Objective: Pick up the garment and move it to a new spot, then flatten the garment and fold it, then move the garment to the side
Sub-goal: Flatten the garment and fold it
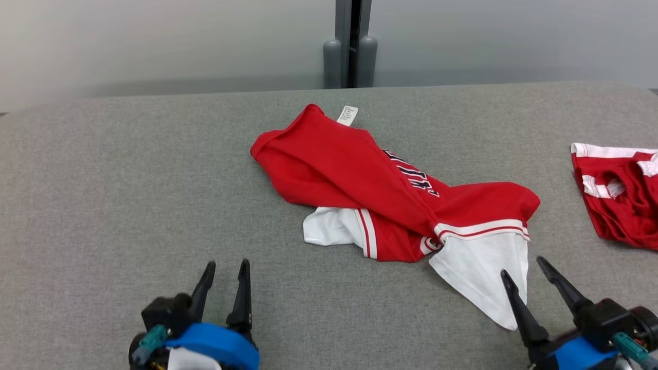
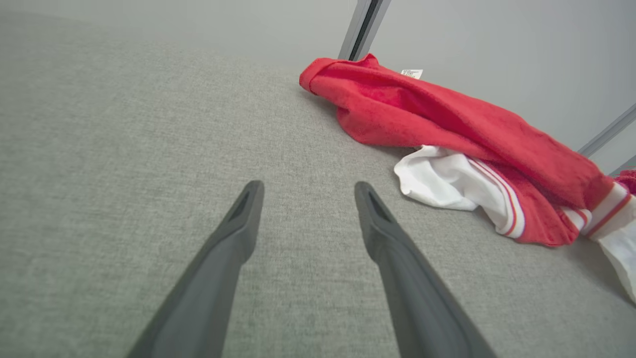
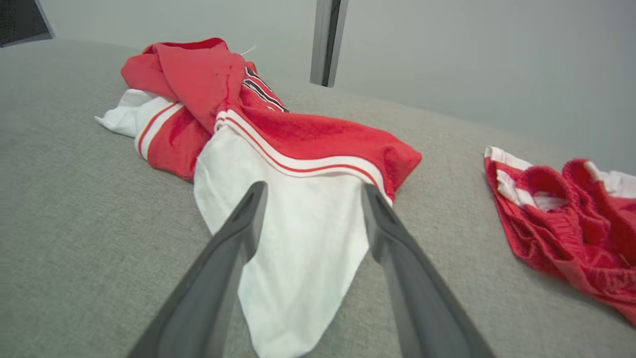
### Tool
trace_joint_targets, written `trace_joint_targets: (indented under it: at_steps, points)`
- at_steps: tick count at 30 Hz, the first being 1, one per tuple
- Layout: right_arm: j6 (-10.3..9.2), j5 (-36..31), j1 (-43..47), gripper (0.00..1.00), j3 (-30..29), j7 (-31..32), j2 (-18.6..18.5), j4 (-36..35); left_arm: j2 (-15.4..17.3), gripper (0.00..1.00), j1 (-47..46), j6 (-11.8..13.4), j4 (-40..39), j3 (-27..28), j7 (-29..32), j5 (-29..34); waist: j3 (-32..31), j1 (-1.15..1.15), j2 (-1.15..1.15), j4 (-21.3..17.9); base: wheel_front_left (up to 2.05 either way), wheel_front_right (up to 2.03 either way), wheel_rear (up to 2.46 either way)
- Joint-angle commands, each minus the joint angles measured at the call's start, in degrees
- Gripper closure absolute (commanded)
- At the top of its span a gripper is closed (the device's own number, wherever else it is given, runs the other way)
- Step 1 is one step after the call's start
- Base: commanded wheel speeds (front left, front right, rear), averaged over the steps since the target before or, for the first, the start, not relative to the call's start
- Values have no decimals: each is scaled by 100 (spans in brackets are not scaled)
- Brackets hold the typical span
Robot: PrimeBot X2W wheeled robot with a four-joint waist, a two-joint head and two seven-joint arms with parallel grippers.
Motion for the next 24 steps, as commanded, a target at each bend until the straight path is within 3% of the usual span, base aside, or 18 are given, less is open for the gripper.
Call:
trace_joint_targets:
  at_steps: [1, 7, 12, 17, 24]
  points:
    - [-2, 41, -86, 0, 8, -16, 73, -63, 1, 0, -181, -9, -47, 20, -16, 46, 37, 0, 0, 3, 0, 0, 0]
    - [-2, 7, -443, 0, 71, -15, 459, -105, 8, 0, -1232, -9, 24, -178, -16, 309, 334, 0, 0, -7, 0, 0, 0]
    - [-2, -100, -761, 0, 263, -16, 668, -23, 101, 0, -2579, -9, 611, -733, 2, 296, 661, 0, 0, -80, 0, 0, 0]
    - [-2, -121, -1048, 0, 412, -15, 836, -4, 222, 0, -3958, -8, 1504, -1217, 515, 113, 1000, 0, 0, -288, 0, 0, 0]
    - [-2, -116, -1251, 0, 546, -15, 1016, -77, 353, 0, -5119, -8, 2458, -1380, 1267, 15, 1367, 0, 0, -619, 0, 0, 0]
